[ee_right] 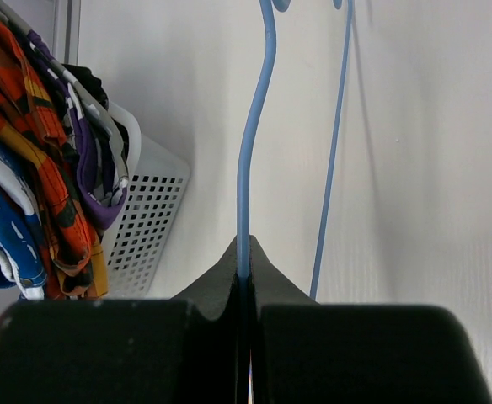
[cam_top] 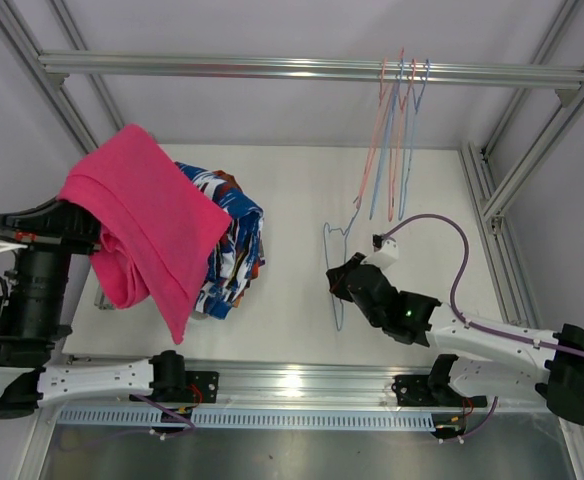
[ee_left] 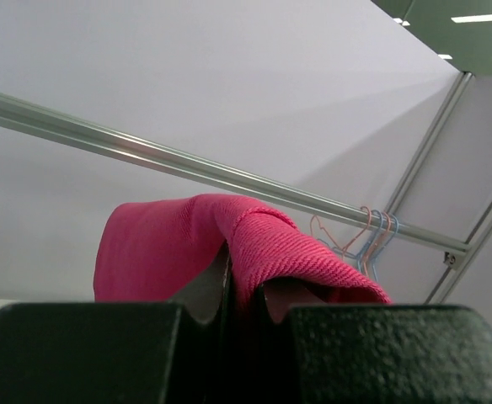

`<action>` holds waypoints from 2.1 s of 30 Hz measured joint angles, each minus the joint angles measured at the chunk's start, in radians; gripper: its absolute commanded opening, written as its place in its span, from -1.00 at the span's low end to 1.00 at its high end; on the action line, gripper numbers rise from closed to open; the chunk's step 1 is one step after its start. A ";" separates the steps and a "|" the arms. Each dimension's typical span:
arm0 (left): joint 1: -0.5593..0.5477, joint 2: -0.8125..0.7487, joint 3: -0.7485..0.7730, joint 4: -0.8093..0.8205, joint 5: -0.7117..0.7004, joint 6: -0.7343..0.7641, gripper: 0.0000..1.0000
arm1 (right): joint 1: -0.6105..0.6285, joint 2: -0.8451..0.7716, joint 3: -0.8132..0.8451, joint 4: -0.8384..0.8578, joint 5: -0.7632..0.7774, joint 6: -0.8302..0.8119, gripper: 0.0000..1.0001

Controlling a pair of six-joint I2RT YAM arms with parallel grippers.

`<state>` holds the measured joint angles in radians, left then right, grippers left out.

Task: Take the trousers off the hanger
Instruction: Place the trousers in the bin.

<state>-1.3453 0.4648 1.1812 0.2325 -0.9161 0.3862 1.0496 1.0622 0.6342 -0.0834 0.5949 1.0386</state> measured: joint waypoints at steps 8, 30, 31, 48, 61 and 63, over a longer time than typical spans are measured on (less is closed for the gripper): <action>0.000 -0.113 -0.014 0.060 -0.067 0.095 -0.99 | -0.011 0.035 -0.002 0.024 -0.016 -0.003 -1.00; 0.460 -0.170 -0.325 0.308 -0.295 0.261 -0.99 | -0.016 0.066 -0.014 0.051 -0.035 -0.011 -1.00; 0.489 -0.170 -0.329 0.272 -0.297 0.221 -0.99 | -0.018 0.064 -0.016 0.050 -0.035 -0.012 -1.00; 0.836 0.003 -0.408 -0.240 -0.234 -0.396 -0.99 | -0.073 -0.024 -0.074 0.042 -0.036 -0.028 -1.00; 0.943 0.227 -0.379 -0.344 -0.041 -0.586 -0.99 | -0.114 -0.008 -0.097 0.078 -0.060 -0.048 -1.00; 0.946 0.267 -0.367 -0.341 -0.015 -0.589 -0.99 | -0.116 0.005 -0.097 0.088 -0.064 -0.050 -1.00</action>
<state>-0.3992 0.7319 0.8139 -0.1081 -0.9314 -0.2024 0.9337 1.0676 0.5369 0.0044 0.5312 0.9886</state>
